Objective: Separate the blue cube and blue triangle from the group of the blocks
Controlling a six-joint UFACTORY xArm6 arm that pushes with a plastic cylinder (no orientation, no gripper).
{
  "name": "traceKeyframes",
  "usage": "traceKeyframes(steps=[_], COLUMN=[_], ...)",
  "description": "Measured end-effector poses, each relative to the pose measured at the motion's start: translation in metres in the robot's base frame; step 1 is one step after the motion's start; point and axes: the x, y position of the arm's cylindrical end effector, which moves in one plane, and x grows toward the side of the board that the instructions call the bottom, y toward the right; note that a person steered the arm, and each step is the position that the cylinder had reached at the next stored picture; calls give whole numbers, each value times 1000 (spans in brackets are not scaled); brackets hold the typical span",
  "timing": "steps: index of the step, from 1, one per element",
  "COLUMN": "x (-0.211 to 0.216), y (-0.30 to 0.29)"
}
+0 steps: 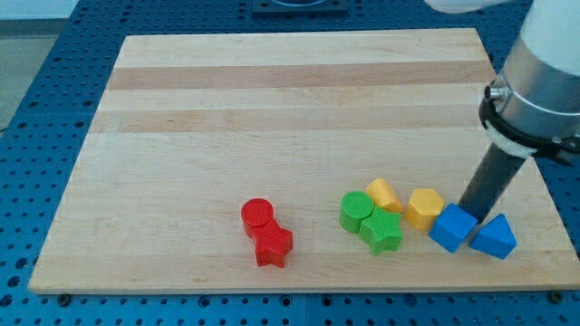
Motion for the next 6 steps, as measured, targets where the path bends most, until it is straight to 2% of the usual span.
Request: traceKeyframes(steps=[2, 3, 6], x=[-14, -7, 27], y=[-80, -40, -59])
